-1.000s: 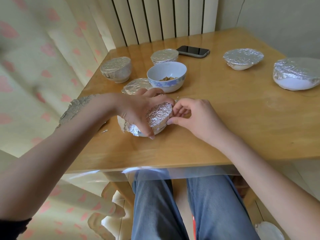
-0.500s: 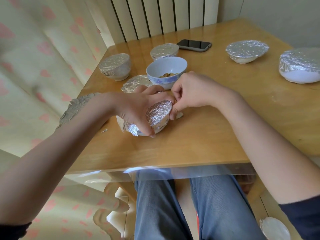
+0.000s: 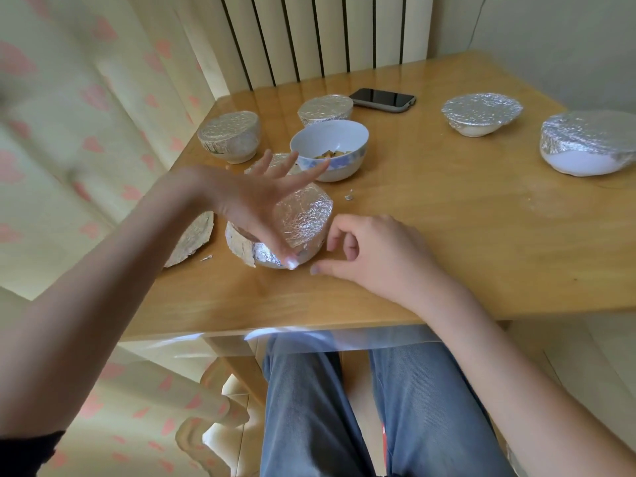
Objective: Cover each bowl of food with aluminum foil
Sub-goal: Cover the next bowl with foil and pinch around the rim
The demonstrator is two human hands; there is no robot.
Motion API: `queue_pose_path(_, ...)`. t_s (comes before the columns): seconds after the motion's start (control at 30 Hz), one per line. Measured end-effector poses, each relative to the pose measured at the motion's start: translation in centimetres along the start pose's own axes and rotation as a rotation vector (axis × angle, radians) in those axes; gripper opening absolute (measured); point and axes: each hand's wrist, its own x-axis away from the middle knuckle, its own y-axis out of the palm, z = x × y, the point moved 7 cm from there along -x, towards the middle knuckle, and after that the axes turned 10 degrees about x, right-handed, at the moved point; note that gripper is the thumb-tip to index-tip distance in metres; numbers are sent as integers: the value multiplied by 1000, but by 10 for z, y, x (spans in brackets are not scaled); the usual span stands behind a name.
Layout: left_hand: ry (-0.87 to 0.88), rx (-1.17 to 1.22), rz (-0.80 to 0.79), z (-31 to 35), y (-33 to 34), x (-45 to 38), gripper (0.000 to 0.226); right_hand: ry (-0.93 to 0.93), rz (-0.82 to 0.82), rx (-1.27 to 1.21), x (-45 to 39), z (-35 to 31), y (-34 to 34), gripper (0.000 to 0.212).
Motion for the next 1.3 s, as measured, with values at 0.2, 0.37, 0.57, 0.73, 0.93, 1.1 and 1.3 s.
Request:
queue_pose_path(0.2, 101, -56, -52, 2, 3, -1, 126, 68, 105, -22, -7, 4, -2, 39)
queue_pose_path(0.37, 119, -60, -22, 3, 8, -8, 118, 47, 55, -137, -13, 13, 1, 34)
queue_pose_path(0.57, 68, -85, -46, 4, 4, -12, 123, 43, 112, -199, -19, 20, -2, 40)
queue_pose_path(0.73, 31, -106, -66, 5, 3, -14, 126, -5, 79, -35, -19, 14, -7, 44)
queue_pose_path(0.93, 27, -111, -66, 5, 4, -14, 128, -63, 94, -62, -30, 11, -14, 35)
queue_pose_path(1.1, 41, -82, -80, 3, 5, -15, 128, -120, 75, -252, -40, 16, -9, 28)
queue_pose_path(1.3, 55, -71, -83, 3, 5, -15, 122, -116, -50, -503, -46, 25, -2, 22)
